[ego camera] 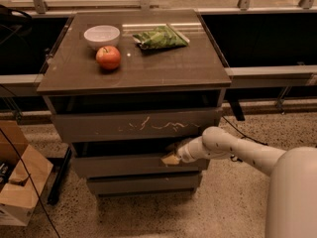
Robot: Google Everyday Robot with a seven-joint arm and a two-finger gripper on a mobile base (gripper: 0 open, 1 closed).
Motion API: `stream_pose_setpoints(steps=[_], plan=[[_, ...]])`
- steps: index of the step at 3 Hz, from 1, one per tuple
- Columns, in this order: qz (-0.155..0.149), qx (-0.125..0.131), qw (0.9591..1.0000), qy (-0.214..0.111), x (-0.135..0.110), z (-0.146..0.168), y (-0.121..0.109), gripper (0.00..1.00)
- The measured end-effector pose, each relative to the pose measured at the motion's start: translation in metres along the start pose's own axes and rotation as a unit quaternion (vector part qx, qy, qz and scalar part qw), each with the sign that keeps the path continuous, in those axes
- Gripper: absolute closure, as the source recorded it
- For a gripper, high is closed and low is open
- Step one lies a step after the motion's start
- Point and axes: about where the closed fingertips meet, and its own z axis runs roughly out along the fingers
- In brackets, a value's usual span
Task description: Open middle drawer
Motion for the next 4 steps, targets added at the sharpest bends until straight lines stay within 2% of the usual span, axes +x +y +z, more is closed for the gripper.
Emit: stream_pose_setpoints(steps=[1,4], plan=[[0.000,0.000,1.0000,0.000,-0.0022,-0.0028,-0.0004,0.70],[0.000,0.000,1.0000,0.000,-0.0023,-0.0028,-0.0003,0.02]])
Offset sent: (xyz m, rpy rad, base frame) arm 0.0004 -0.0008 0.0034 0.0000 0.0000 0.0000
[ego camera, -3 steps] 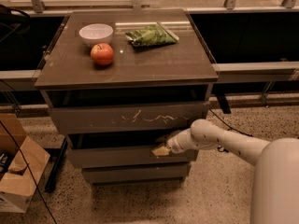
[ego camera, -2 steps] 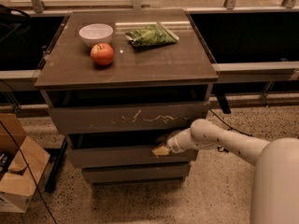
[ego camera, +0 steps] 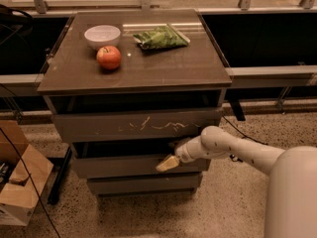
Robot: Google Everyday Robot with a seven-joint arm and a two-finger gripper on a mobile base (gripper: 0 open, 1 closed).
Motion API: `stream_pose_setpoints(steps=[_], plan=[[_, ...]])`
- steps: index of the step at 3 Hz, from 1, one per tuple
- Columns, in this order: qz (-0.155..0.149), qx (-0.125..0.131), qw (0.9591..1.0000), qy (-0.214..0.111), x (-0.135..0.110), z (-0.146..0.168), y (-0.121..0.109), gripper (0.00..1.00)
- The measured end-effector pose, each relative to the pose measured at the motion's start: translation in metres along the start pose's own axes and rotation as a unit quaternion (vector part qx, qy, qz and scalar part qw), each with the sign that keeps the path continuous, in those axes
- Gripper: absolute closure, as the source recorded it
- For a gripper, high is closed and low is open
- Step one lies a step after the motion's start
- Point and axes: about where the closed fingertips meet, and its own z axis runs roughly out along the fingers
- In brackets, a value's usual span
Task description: Open middle drawer
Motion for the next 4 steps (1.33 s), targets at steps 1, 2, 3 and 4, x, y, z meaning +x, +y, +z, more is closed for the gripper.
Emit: stream_pose_setpoints(steps=[1,2,3,4], plan=[[-0.017,-0.010,0.9989,0.042,0.011,0.000,0.008,0.00],[-0.052,-0.039,0.9882,0.138,0.034,-0.006,0.029,0.14],[-0.094,-0.071,0.9667,0.227,0.057,-0.011,0.044,0.37],[-0.094,-0.071,0.9667,0.227,0.052,-0.015,0.045,0.60]])
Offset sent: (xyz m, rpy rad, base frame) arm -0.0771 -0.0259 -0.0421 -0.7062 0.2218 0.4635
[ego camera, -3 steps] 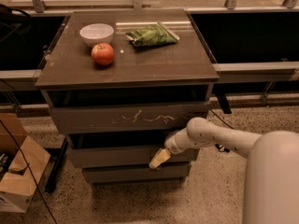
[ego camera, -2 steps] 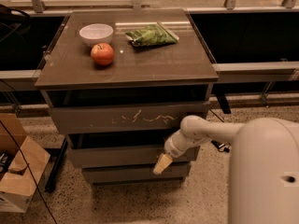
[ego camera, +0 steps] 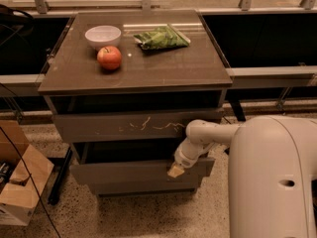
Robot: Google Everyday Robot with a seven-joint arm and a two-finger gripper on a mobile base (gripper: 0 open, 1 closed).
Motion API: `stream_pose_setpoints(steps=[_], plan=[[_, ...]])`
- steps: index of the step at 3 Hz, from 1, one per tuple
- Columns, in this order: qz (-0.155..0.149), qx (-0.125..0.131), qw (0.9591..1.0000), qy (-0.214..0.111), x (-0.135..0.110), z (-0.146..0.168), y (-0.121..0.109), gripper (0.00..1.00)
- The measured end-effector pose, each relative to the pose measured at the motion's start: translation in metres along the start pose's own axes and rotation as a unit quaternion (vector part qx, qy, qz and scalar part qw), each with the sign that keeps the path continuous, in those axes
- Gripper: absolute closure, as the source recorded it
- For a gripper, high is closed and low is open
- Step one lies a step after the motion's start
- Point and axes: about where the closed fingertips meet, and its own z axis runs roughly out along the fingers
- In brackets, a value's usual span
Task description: Open middle drawer
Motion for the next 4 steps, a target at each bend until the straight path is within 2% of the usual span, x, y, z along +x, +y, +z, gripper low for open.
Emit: stream_pose_setpoints(steps=[1,2,3,4], plan=[[0.000,0.000,1.0000,0.000,-0.001,-0.001,-0.005,0.69],[0.015,-0.017,0.9997,-0.007,-0.002,-0.010,0.013,0.51],[0.033,-0.041,0.9986,-0.003,0.008,-0.011,0.048,0.28],[0.050,-0.056,0.9972,-0.004,0.010,-0.015,0.069,0.05]])
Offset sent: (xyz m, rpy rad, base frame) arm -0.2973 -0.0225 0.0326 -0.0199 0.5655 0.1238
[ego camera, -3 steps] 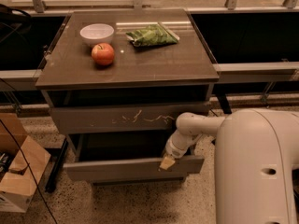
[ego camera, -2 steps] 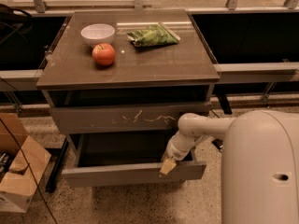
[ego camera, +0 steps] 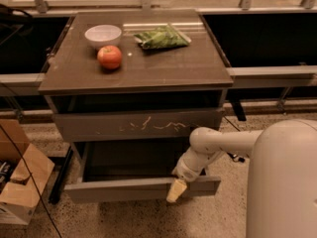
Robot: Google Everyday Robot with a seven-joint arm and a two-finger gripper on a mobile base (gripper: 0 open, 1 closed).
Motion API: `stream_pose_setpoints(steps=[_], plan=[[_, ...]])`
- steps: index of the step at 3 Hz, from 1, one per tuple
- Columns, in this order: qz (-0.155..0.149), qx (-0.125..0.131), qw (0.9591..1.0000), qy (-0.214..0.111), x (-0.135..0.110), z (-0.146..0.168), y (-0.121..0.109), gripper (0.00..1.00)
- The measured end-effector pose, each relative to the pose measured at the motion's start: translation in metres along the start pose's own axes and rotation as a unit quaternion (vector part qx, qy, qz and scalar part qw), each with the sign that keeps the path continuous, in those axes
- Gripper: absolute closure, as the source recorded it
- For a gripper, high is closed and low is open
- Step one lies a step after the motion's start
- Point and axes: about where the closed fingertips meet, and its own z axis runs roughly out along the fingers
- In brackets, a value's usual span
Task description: Open middle drawer
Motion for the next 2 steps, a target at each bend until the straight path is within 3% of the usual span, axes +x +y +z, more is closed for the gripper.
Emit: stream_pose_setpoints(steps=[2], plan=[[0.000,0.000,1.0000,0.000,0.0000,0.0001,0.0000,0.00]])
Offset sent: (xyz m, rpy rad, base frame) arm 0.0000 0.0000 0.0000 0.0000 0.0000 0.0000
